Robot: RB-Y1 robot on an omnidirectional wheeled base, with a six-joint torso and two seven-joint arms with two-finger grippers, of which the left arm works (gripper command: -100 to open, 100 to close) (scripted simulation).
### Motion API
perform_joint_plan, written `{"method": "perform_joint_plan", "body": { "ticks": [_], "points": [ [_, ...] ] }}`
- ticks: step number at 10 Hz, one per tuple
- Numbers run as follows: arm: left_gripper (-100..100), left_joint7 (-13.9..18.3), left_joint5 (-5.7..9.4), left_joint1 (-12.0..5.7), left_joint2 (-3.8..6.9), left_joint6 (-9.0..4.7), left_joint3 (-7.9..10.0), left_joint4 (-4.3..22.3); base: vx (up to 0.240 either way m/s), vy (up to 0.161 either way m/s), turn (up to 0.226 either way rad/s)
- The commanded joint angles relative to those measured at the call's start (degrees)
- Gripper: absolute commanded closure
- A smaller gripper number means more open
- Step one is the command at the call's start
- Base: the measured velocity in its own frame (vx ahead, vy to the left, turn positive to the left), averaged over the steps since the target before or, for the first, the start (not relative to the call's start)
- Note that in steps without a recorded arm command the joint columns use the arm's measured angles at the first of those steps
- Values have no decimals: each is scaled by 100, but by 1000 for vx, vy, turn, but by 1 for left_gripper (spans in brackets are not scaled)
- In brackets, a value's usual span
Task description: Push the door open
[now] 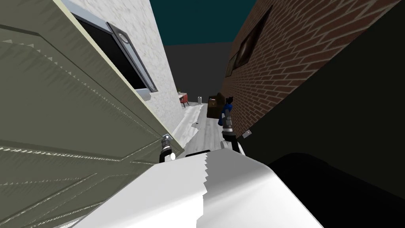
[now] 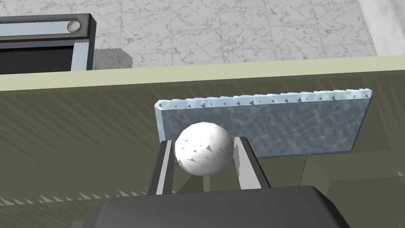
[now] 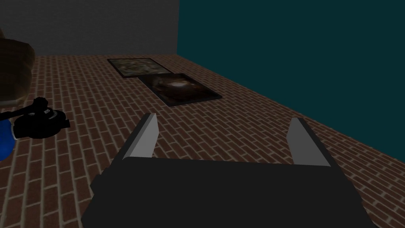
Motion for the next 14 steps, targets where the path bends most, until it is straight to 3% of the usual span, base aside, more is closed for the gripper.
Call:
{"method": "perform_joint_plan", "body": {
  "ticks": [1,3,4,6,14],
  "points": [
    [100,17,137,52,125,-108,70,70,224,-37,75],
    [100,17,137,52,125,-108,70,70,80,-2,28],
    [100,-17,284,114,187,-110,99,25,127,-9,80],
    [100,-48,423,172,245,-111,127,-17,228,-30,110],
    [100,-146,854,353,423,-117,213,-149,199,-32,80]
  ]
}}
